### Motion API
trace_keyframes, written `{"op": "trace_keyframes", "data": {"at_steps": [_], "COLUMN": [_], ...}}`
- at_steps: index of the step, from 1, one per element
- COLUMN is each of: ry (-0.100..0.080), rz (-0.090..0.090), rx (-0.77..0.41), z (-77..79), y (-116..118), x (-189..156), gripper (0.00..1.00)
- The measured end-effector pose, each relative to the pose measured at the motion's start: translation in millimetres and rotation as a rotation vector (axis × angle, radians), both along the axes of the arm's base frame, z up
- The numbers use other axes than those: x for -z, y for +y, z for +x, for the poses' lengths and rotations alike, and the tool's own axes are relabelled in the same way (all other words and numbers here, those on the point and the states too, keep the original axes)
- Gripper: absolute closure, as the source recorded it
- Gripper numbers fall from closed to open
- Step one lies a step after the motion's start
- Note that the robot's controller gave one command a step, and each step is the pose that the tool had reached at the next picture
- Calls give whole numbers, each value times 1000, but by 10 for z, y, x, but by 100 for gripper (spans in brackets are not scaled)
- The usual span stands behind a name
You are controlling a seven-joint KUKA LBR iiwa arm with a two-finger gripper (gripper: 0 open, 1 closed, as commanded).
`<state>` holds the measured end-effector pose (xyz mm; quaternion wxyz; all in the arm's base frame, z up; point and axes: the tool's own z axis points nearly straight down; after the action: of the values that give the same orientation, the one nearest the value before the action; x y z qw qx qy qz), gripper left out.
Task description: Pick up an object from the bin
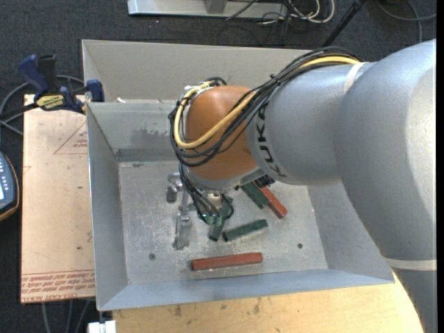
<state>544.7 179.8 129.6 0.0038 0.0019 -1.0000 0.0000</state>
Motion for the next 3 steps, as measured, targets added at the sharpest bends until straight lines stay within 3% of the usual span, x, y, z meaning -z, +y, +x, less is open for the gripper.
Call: {"op": "trace_keyframes", "data": {"at_steps": [1, 2, 3], "ry": [-5, -16, -13], "rz": [1, 0, 3], "rx": [-465, -430, -436], "z": [96, 981, 960], "y": [-745, -1338, -1291], "x": [377, 566, 553], "gripper": [0, 0, 100]}}
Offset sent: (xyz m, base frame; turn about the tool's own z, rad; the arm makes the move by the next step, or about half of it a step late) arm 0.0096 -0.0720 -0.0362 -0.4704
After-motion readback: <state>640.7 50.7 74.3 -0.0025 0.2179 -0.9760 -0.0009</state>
